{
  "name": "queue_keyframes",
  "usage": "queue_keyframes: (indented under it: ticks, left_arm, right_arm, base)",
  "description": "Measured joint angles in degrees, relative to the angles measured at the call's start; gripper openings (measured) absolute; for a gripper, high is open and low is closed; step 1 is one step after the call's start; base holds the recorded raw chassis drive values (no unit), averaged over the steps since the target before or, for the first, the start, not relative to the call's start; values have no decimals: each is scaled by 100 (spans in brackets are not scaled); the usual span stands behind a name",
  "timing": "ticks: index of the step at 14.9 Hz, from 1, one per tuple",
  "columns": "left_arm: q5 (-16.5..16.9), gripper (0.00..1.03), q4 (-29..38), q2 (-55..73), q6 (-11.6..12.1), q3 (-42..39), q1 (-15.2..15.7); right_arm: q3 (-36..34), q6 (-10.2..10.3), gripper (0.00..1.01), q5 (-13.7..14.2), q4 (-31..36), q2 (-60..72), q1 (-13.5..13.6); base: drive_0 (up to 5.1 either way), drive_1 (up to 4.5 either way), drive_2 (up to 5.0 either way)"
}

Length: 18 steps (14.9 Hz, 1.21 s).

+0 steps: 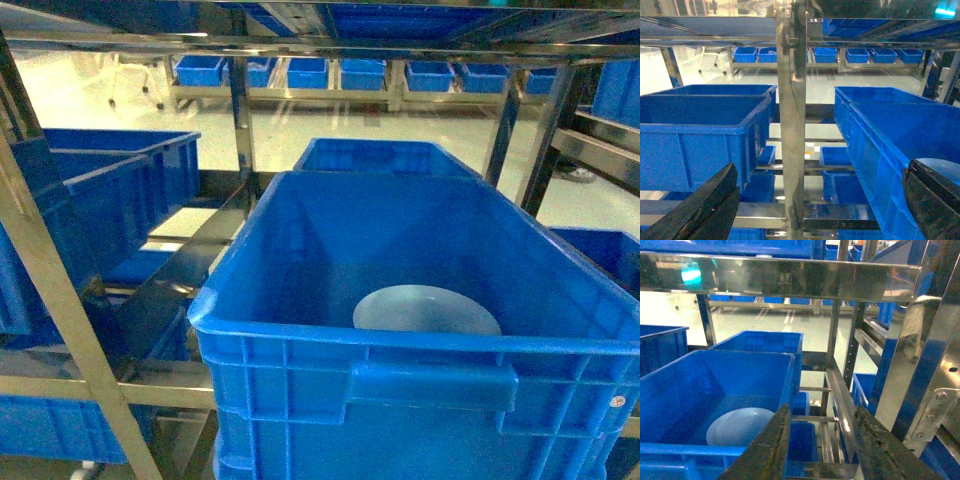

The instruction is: Place blue tray on left shelf second layer neatly

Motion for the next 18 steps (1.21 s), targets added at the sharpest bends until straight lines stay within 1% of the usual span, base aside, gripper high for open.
queue_keyframes:
  ticks: [2,3,5,6,7,10,11,13,14,17,18]
  left_arm:
    - [-2,98,0,0,0,0,0]
    - [0,98,0,0,0,0,0]
    - [0,98,0,0,0,0,0]
    - [0,98,0,0,0,0,0]
    - [-2,98,-4,0,0,0,0]
    - [-2,98,-2,2,0,0,0]
    - [2,98,2,0,0,0,0]
    - [-7,98,-9,0,0,0,0]
    - [-9,98,0,0,0,0,0]
    - [0,98,-2,0,0,0,0]
    - [0,98,-2,0,0,0,0]
  right_arm:
    - [-221,0,13,-4,-24,-203,0]
    - [-280,2,2,-4,-24,-295,0]
    - [-426,37,2,-7,-70,-472,0]
    - [-452,42,2,-9,-693,-898,0]
    - [-557,42,2,-7,-846,-1318,0]
    - [-588,42,2,-7,-798,-1355,0]
    - [-778,44,2,-11,-793,-1582,0]
    - [-772,63,2,-11,-758,-1572,0]
    - [-772,63,4,-13,-780,-1574,0]
    - [-772,63,44,-15,-782,-1574,0]
    - [-772,63,60,-15,-782,-1574,0]
  base:
    - [0,0,0]
    - [0,0,0]
    - [0,0,0]
    - [0,0,0]
    - [0,0,0]
    - [0,0,0]
    - [0,0,0]
    - [0,0,0]
    - [0,0,0]
    - [0,0,0]
    - [0,0,0]
